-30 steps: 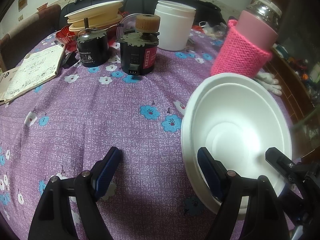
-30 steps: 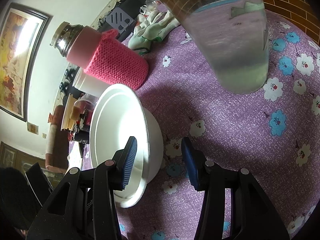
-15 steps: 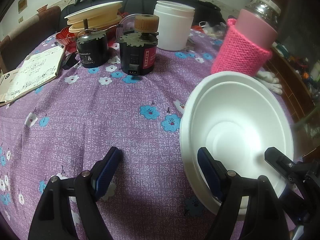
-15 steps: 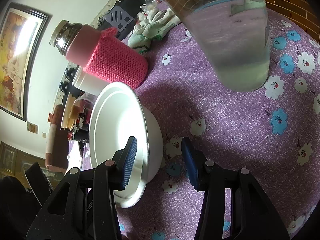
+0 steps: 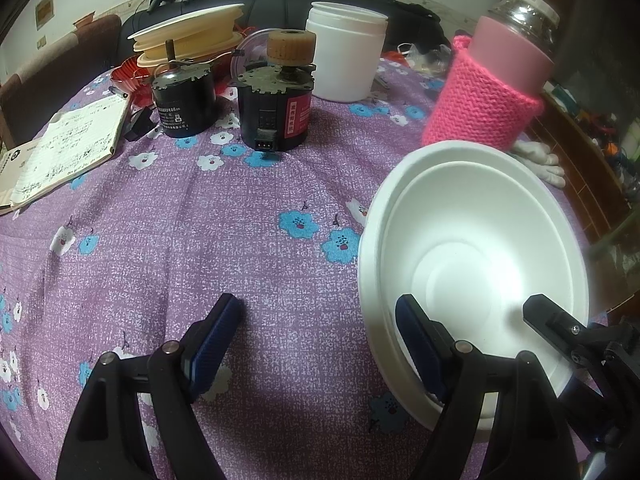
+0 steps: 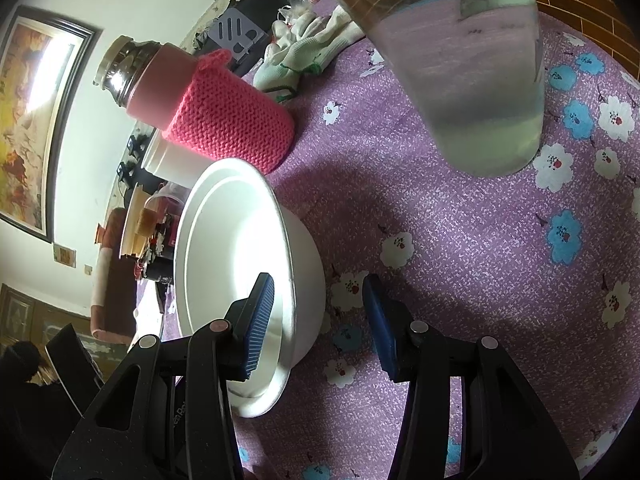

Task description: Organize plates and bowls

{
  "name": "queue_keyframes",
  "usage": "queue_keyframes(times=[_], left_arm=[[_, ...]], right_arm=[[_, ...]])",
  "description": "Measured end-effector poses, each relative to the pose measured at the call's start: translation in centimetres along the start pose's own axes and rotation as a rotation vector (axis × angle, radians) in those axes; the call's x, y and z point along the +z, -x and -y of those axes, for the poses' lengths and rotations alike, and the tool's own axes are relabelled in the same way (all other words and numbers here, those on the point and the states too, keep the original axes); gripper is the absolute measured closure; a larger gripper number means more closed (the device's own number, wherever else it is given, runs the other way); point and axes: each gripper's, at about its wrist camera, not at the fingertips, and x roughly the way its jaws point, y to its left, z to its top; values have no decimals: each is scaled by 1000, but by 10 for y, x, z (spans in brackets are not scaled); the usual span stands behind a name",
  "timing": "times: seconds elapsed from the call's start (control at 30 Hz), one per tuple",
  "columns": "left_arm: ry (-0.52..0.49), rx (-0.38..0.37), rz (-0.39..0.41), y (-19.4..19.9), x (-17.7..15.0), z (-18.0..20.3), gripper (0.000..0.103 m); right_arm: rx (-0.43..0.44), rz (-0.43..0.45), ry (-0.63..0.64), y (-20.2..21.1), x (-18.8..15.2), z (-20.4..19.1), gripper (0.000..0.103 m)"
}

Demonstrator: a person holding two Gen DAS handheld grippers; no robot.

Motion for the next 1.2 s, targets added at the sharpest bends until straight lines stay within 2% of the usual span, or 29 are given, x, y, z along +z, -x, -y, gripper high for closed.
queue_keyframes(times=[1.2], left_arm=[[-10,6,3,-1,-2,-1,22]], right_arm=[[-1,-2,2,-1,1,0,57]])
